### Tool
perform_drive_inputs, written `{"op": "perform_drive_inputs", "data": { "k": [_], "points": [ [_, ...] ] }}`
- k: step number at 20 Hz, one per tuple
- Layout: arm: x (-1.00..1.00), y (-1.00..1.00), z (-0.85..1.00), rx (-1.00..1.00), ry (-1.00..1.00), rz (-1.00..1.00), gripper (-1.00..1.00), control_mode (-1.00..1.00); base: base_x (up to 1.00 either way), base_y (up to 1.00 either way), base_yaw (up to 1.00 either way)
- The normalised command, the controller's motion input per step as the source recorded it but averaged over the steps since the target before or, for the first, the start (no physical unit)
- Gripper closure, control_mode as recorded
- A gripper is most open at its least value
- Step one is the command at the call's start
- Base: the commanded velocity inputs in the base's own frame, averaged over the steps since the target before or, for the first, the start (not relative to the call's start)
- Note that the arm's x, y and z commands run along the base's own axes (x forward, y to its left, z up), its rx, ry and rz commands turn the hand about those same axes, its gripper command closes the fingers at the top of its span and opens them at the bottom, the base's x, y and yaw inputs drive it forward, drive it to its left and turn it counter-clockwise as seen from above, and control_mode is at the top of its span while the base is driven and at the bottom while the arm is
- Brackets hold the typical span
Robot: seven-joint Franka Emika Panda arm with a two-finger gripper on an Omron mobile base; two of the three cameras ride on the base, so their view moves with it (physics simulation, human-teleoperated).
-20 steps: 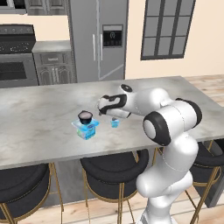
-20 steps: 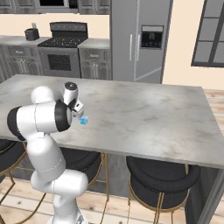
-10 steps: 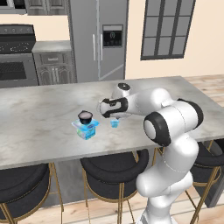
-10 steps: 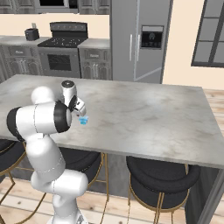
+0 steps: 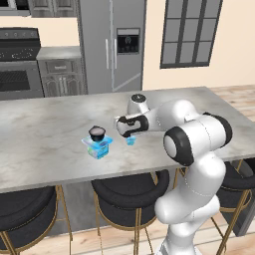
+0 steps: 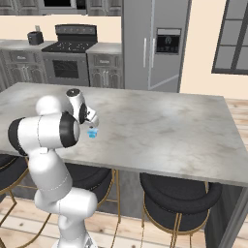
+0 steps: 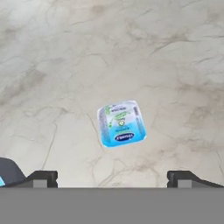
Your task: Stack the yogurt containers by placing the smaller containers on top of the larger containers.
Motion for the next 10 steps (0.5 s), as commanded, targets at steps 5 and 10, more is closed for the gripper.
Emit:
{"op": "perform_drive_inputs", "data": {
  "k": [5, 10],
  "points": [
    [0.15, -0.17, 0.0, -0.01, 0.0, 0.0, -1.0, -1.0, 0.0, 0.0, 0.0],
    [0.24, -0.16, 0.0, 0.01, 0.01, 0.0, -1.0, -1.0, 0.0, 0.0, 0.0]
  ]
}}
